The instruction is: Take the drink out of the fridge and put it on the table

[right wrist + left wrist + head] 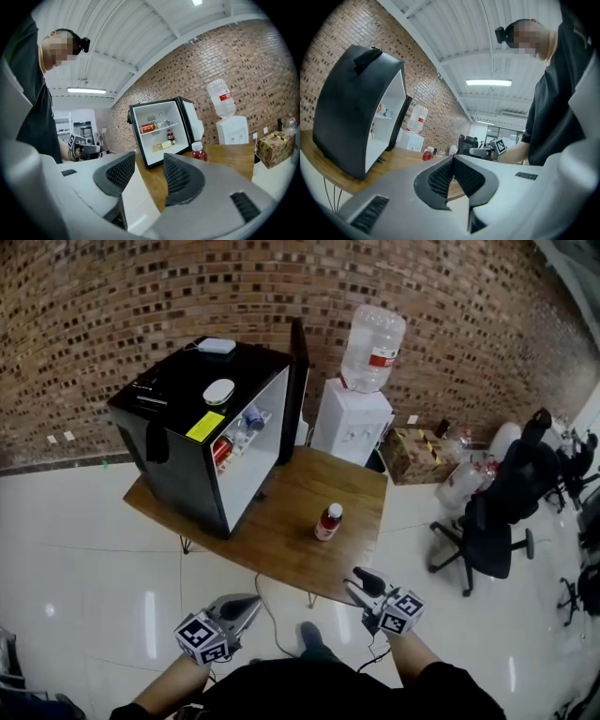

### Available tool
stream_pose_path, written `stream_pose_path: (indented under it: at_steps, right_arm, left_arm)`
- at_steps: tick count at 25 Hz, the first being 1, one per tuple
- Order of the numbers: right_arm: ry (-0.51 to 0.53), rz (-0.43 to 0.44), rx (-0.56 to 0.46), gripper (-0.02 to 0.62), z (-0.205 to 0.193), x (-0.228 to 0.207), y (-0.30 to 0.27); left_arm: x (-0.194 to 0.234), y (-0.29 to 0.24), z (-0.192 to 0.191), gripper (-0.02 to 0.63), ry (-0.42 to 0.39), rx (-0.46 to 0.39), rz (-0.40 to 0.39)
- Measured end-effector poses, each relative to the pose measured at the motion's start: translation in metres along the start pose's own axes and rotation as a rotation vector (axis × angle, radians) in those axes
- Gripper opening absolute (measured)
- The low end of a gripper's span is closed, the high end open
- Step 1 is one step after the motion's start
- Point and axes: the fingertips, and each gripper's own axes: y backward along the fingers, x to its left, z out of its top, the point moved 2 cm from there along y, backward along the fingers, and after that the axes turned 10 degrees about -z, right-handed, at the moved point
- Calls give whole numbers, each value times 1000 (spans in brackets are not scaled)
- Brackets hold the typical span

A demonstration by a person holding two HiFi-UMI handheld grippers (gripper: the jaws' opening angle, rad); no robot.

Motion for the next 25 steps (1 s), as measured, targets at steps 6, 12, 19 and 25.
stream_pose_path:
  at_steps: [6,12,19,25]
  right_arm:
    - [38,-5,31,181,22,34,25]
    - [46,15,41,181,24,23,52]
    - [31,132,113,181,-5,-18,99]
    - [-3,267,165,181,-19,-32,121]
  left_arm:
    - [-47,41,23,-3,-35,-9,14]
    - [-65,29,27,-3,-35,-22,55]
    - [-116,-44,23,-3,-60,-17,135]
    - [-150,-91,2,-3,-5,-47,219]
